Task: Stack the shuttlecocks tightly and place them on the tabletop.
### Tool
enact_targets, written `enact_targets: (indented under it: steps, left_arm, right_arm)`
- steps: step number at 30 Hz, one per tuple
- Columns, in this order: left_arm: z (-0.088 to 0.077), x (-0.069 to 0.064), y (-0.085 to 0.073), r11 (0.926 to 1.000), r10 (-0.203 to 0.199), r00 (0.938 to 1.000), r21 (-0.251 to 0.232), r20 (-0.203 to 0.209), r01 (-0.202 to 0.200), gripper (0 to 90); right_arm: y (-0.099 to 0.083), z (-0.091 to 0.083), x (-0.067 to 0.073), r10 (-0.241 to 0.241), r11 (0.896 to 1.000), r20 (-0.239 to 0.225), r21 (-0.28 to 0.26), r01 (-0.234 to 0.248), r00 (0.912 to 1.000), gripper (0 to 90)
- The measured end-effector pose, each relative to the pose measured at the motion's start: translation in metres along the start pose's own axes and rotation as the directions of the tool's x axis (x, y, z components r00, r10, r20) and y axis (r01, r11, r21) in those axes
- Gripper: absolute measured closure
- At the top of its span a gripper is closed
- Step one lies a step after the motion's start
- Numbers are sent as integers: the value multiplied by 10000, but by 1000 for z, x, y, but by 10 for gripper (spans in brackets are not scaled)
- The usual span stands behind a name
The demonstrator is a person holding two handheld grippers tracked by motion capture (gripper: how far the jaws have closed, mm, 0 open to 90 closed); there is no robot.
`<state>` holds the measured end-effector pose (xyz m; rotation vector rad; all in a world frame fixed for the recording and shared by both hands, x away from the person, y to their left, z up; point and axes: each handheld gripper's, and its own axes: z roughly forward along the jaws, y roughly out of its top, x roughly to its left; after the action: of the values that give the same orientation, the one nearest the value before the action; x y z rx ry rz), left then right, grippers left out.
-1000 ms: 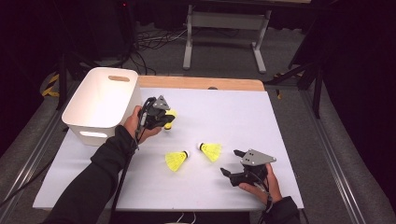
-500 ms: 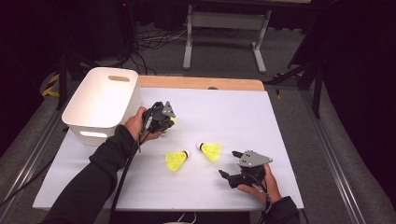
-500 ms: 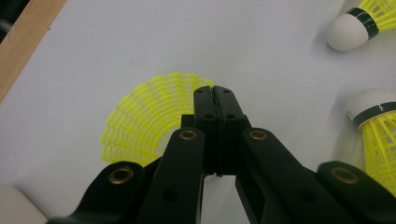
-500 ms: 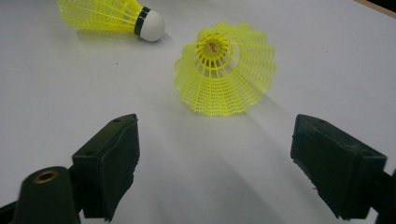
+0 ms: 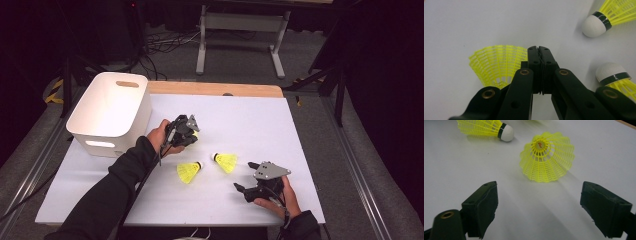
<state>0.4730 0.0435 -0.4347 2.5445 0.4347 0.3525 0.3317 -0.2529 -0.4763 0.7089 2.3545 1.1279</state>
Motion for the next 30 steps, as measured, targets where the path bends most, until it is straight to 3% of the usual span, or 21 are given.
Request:
enact_targets:
  steps: [7, 18, 23, 30]
  left_arm:
    - [2, -6, 0, 9997, -121, 9999, 226, -81, 123, 890]
    - [4, -15, 2, 10000, -17, 9997, 35, 249, 16, 809]
    - [3, -15, 4, 10000, -15, 9999, 13, 140, 14, 799]
    - [-4, -13, 8, 9980, -105, 9998, -621, 164, 115, 776]
  right_arm:
    - [2, 3, 3, -145, 9999, -51, 86, 145, 9999, 157]
    - [0, 2, 2, -125, 9998, -43, 165, 125, 9999, 155]
    - [0, 2, 1, -156, 9997, -33, 189, 157, 9999, 155]
    - [0, 1, 1, -148, 9997, -73, 171, 150, 9999, 156]
